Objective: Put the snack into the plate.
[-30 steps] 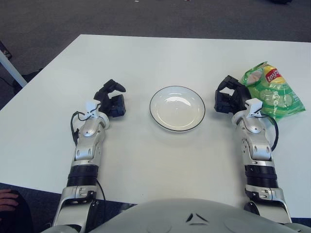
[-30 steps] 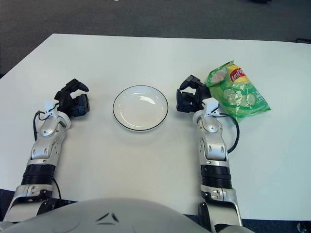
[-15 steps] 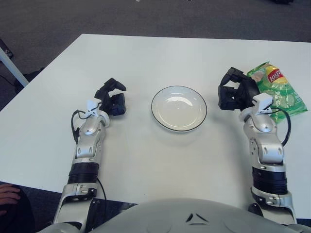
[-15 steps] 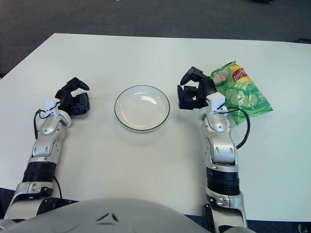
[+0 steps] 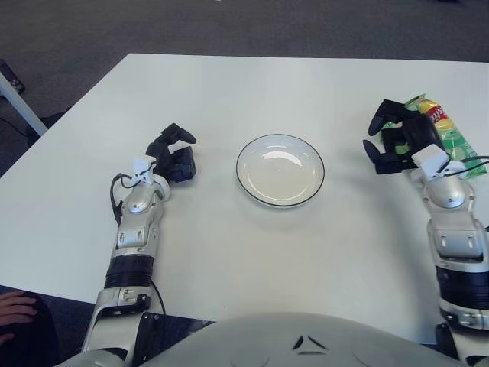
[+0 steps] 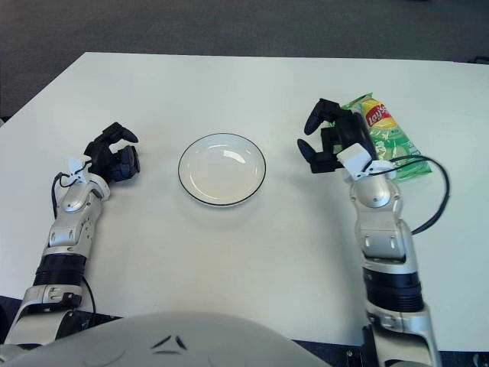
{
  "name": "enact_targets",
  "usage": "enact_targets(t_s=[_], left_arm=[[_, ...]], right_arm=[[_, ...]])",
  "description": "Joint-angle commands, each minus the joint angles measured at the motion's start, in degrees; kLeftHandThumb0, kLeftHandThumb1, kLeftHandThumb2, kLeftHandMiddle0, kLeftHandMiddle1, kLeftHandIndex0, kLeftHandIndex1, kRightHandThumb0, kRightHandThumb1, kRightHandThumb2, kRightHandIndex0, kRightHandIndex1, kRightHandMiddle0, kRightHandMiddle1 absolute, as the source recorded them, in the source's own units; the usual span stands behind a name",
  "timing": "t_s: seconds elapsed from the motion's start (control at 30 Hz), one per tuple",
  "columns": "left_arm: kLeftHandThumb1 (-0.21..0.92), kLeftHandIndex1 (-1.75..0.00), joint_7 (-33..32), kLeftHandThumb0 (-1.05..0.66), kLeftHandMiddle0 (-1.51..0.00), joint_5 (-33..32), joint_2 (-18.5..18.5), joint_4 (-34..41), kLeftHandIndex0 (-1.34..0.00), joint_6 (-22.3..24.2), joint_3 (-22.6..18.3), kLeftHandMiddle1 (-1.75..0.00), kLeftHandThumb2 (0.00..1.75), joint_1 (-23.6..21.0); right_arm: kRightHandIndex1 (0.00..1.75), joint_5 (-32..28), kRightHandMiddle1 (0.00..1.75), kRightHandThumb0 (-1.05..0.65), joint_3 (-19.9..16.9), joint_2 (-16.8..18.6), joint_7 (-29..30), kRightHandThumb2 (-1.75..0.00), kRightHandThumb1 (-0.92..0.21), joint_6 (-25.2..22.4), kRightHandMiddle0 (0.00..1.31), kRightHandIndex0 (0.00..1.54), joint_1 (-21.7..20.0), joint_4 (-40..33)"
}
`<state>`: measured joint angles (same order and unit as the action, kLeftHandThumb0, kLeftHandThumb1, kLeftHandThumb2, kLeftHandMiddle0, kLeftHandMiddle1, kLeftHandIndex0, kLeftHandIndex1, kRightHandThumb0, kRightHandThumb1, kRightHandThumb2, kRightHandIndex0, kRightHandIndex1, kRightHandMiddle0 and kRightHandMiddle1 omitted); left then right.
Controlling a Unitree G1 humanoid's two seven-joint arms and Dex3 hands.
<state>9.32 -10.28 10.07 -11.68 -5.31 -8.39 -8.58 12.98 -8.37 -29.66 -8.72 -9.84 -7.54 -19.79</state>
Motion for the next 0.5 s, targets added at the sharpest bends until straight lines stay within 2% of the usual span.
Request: enact_targets(t_s=[0.0,0.07,0.27,0.37,0.47], left_arm=[[0.41,-1.75,-0.4,-0.44,-1.09,0.6,-2.8,-4.0,-0.53,-0.8,0.7,-1.75,1.20,4.7],[0.38,-1.75,-1.2,-0.45,-1.10,1.3,-2.8,-4.2,-0.55,-1.1,0.8,-1.75,1.23,4.6],[0.36,-1.75,-1.8,-0.45,-1.13,2.2,-2.9,-4.4,-0.57,-1.5,1.0,-1.75,1.26,4.6],[0.38,-1.75,-1.9,-0.45,-1.13,2.5,-2.8,-4.1,-0.55,-0.6,1.0,-1.75,1.23,4.5],[0.39,-1.75,-2.0,-0.44,-1.13,2.6,-2.7,-4.2,-0.54,-0.7,1.1,-1.75,1.22,4.5]], right_arm=[[1.75,0.1,1.75,-0.49,-2.8,-4.1,-2.3,-1.36,-0.28,2.5,0.64,1.25,-0.9,0.8],[1.75,0.2,1.75,-0.49,-4.3,-6.7,-3.5,-1.35,-0.29,3.7,0.64,1.24,-1.2,0.9],[1.75,1.7,1.75,-0.49,-4.9,-8.8,-3.2,-1.33,-0.31,5.7,0.62,1.21,-2.0,2.3],[1.75,1.3,1.75,-0.48,-6.7,-12.2,-4.8,-1.32,-0.32,7.6,0.61,1.18,-3.0,6.4],[1.75,0.9,1.75,-0.48,-7.8,-13.2,-5.5,-1.29,-0.34,8.3,0.60,1.16,-2.8,7.4]])
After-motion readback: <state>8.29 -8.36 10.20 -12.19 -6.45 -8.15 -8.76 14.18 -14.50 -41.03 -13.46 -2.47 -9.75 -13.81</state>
